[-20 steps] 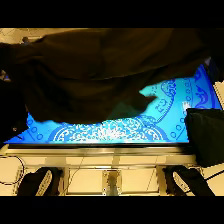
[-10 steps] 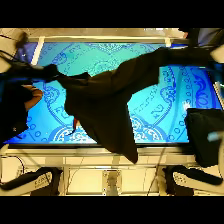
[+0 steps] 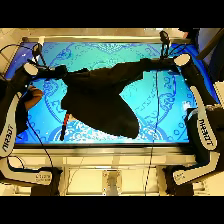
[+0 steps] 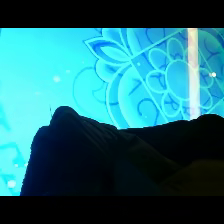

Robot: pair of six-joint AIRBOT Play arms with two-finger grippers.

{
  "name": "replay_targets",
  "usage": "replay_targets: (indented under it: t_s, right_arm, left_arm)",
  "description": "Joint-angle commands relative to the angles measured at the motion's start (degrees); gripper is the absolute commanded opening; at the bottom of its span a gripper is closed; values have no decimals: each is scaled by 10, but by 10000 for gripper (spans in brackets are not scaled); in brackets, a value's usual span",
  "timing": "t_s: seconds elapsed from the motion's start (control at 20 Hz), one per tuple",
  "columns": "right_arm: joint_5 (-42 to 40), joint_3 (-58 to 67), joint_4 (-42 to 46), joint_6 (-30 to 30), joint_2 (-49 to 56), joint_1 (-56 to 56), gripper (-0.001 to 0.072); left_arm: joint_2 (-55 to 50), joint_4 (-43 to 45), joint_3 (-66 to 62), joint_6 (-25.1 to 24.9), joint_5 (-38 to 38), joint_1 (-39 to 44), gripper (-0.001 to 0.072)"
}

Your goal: Fold the clothes and pants, and hang the long-sleeved shirts on hangers.

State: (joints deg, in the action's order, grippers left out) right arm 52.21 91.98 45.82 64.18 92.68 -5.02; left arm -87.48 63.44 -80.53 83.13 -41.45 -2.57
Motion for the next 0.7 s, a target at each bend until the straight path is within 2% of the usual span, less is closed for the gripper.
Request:
replay_targets:
  t_s: [0.0,0.1,0.15,0.35,0.5,0.65]
  right_arm:
    - [154,3,94,-3,-26,-25,5]
    - [241,-15,122,-2,-48,-56,5]
    - [256,-38,123,-2,-62,-73,5]
    - [254,-191,127,15,-126,-137,5]
    - [212,-302,125,28,-144,-171,6]
    - [117,-374,122,46,-143,-190,6]
  left_arm:
    - [20,57,0,0,-68,-21,36]
    - [32,82,0,-1,-148,-41,36]
    - [35,89,0,-23,-196,-49,36]
    - [39,105,0,-76,-342,-59,36]
    - [42,161,2,-78,-365,-59,36]
    - [42,180,35,-77,-362,-59,36]
